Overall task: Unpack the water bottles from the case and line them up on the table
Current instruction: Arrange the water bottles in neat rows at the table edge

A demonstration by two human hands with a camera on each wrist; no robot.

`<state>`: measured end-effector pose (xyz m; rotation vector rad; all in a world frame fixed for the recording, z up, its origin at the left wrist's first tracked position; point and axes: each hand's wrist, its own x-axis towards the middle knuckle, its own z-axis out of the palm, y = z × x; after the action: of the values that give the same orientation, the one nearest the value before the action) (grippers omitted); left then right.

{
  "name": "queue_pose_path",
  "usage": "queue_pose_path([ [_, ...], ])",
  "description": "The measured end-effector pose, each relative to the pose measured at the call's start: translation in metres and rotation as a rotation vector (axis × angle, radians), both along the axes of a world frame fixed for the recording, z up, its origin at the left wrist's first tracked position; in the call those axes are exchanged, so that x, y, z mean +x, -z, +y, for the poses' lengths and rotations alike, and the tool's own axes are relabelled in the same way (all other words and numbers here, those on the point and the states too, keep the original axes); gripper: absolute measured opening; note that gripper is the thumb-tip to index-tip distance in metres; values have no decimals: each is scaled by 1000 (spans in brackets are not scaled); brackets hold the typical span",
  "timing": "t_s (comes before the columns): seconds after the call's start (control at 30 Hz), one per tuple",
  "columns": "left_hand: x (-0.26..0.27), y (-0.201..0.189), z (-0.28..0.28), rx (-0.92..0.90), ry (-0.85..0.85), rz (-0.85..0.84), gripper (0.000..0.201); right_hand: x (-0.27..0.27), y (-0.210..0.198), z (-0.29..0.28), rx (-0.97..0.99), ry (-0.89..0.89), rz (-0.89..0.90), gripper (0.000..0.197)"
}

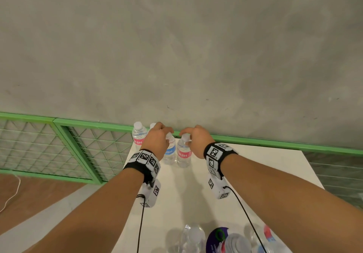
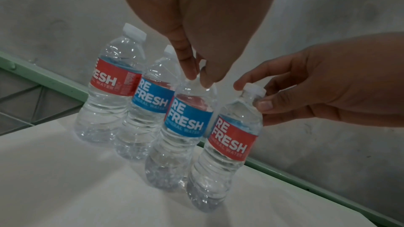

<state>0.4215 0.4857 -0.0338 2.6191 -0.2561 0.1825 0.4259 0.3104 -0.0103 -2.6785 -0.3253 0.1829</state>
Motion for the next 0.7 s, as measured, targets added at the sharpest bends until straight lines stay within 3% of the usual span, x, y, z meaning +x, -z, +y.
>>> queue_pose_path([
  [0.2, -6, -5, 2, -41, -42, -11, 47, -1, 3, -1, 27, 0, -17, 42],
  [0.37, -20, -6, 11, -49, -14, -34, 38, 2, 6, 1, 26, 10, -21, 42],
  [0.47, -24, 4, 14, 38, 73, 64, 52, 3, 6, 3, 21, 4, -25, 41],
  [0.7, -29, 19, 10, 90, 169, 115, 80, 9, 9, 6, 24, 34, -38, 44],
])
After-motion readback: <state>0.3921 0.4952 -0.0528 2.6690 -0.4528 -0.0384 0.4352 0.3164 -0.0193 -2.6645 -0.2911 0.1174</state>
